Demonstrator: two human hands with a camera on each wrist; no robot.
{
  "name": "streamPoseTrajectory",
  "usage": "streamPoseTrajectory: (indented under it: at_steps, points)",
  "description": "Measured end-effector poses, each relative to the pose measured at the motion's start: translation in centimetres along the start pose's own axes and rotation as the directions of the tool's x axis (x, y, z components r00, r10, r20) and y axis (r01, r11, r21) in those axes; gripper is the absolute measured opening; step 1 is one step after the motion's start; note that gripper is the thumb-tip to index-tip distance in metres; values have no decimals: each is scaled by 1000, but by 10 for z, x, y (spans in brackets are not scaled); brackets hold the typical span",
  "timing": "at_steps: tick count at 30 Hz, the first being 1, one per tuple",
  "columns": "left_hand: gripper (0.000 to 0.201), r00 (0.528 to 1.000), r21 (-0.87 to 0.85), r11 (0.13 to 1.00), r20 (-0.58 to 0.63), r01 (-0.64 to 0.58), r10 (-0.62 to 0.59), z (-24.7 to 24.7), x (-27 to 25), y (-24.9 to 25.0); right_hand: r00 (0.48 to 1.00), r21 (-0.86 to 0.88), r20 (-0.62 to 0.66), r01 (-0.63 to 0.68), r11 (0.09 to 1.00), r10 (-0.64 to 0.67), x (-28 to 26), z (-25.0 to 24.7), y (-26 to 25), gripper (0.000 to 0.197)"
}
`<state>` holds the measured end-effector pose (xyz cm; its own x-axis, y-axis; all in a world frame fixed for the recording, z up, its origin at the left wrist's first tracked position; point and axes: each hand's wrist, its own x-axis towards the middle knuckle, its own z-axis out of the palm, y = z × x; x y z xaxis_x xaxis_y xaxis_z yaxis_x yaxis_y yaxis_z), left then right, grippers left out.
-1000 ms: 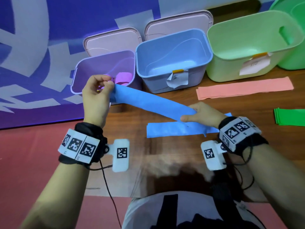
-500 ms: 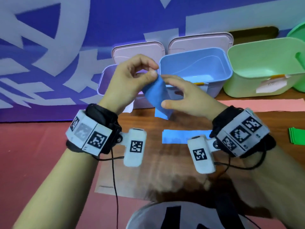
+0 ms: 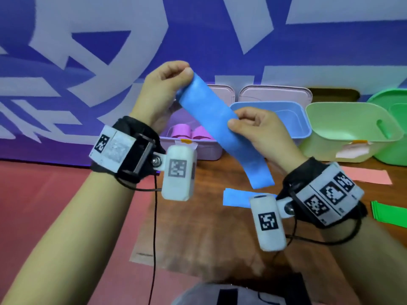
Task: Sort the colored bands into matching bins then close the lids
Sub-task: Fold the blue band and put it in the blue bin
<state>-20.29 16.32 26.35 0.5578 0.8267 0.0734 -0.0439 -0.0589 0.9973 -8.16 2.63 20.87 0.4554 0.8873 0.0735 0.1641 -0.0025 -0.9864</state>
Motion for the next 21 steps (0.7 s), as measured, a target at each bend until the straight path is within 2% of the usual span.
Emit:
streamPoseTrajectory:
  at_steps: [3,6,8,11,16,21]
  points:
    - [19,996,147,988,64,48,-58,-6,-8,-6,998,-31,-43,37,999,-38,-6,4,-11,20]
    - [17,990,285,957,142,-60,20,-2,-25,-11,994,-60,-67,78,995,-82,-12,8,-18,21]
    - [18,974,281,955,223,-98,34,2,-37,-15,992,-78,-86,81,994,-87,-16,10,-21,22]
    - [23,952,240,966,306,-93,15,5,-50,-18,988,-92,-121,85,992,-96,-21,11,-25,19]
    - [18,952,209,978,303,-24,-41,7,-60,-19,978,-119,-177,88,989,-109,-29,12,-24,16]
    - [14,953,244,969,300,-39,-37,11,-66,-17,967,-121,-239,65,991,-92,-35,12,-22,23]
